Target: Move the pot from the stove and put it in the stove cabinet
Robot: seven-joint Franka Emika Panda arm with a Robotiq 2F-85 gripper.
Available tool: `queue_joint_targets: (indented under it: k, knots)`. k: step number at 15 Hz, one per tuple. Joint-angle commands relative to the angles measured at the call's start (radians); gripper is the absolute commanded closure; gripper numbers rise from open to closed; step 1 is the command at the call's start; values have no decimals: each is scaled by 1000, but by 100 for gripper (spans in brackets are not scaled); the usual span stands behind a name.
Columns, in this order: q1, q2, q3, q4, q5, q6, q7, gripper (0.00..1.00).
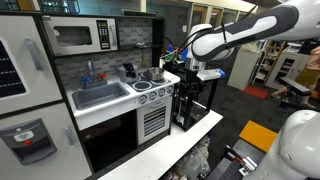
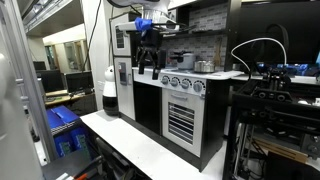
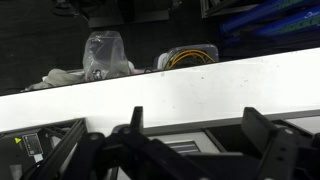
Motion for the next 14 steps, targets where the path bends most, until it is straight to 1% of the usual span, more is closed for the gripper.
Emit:
queue_joint_targets:
  k: [1, 6, 9, 10, 14]
  knots:
    - [-5, 0, 5, 1, 2, -2, -2, 0]
    - [-6, 4, -5, 8, 8, 10, -23, 0]
    - [7, 17, -27, 50, 23, -12, -121, 0]
    - [13, 23, -35, 62, 31, -6, -172, 0]
    - [31, 42, -41, 83, 36, -4, -326, 0]
